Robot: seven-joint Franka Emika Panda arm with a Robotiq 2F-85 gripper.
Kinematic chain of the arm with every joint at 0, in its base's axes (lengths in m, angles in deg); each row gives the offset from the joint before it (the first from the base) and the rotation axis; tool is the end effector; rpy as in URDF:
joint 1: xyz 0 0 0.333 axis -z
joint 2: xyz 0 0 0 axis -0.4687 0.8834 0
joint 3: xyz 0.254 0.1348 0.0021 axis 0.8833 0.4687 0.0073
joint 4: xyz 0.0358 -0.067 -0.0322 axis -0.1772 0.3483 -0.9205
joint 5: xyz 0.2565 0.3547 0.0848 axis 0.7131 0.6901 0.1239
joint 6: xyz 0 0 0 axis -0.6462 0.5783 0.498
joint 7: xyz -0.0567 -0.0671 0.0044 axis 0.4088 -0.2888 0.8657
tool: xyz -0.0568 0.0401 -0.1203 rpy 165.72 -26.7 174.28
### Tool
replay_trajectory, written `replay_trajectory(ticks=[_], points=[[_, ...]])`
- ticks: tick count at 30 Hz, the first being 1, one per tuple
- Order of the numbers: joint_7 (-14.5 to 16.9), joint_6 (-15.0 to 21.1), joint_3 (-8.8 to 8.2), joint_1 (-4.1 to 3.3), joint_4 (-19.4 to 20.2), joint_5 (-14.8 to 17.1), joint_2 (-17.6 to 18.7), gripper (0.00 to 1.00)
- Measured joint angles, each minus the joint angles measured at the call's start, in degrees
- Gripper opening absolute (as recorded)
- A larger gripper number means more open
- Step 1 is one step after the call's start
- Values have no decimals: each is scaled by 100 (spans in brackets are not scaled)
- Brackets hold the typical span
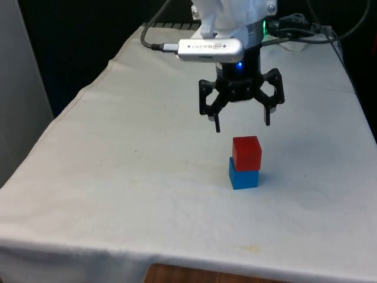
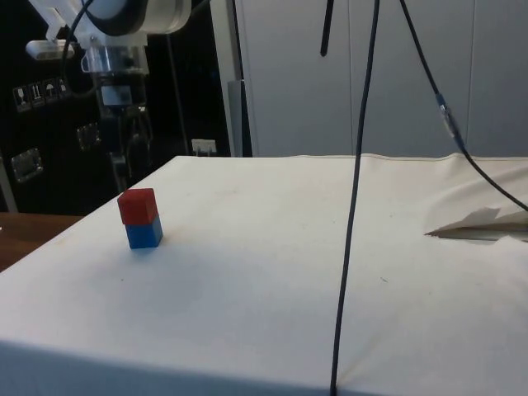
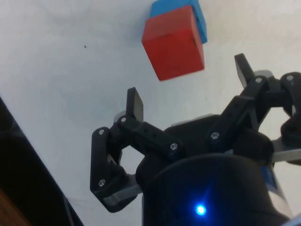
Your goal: Stack the two cubes.
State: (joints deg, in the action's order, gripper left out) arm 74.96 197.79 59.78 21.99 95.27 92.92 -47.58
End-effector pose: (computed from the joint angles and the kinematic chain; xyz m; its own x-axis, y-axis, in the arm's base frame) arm 0.7625 0.0123 0.2084 0.9785 0.2052 0.0185 0.2061 -0.9751 -0.0824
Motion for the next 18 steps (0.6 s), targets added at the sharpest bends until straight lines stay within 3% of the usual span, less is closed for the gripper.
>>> replay_trajectory(ticks=[18], points=[[6,6,-6,-17,882,-52,-825,100]])
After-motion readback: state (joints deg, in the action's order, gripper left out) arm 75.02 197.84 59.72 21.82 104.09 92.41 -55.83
